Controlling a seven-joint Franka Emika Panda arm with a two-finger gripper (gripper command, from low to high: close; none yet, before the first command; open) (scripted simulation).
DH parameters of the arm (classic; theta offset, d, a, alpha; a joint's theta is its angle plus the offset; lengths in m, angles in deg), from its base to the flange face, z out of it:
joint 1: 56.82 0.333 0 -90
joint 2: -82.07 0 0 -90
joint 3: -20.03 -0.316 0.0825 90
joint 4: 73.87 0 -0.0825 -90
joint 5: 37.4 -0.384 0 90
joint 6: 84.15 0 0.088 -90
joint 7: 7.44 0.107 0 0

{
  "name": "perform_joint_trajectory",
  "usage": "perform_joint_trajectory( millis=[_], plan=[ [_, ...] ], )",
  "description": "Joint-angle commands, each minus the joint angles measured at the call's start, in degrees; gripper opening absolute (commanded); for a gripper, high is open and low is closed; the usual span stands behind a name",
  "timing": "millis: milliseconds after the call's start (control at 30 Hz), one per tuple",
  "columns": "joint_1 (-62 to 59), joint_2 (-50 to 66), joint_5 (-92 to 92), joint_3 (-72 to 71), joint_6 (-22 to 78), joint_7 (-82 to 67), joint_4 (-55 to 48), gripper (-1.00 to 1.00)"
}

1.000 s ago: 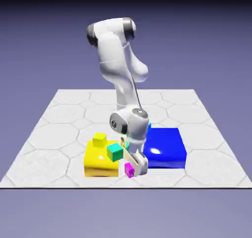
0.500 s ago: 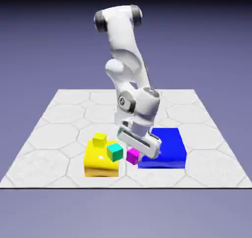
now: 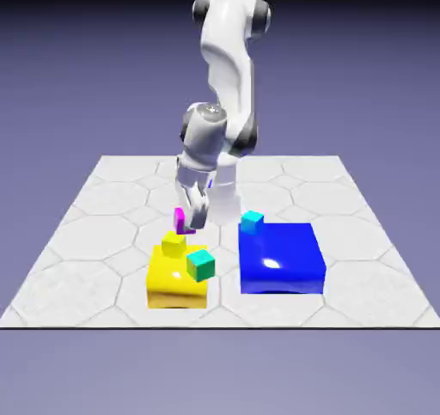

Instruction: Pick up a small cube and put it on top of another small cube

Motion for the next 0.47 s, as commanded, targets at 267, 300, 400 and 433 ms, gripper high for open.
perform_joint_trajectory(
  millis=[267, 300, 400, 433],
  plan=[
    [-4.91, 2.9, -3.07, -0.55, -9.68, 8.01, 6.45, -1.0],
    [-5.66, 4.96, -1.72, -1.09, -12.17, 9.08, 7.03, -1.0],
    [-5.92, 5.68, -1.25, -1.28, -13.04, 9.45, 7.24, 1.0],
    [-5.18, 3.62, -2.6, -0.74, -10.56, 8.38, 6.65, 1.0]
  ],
)
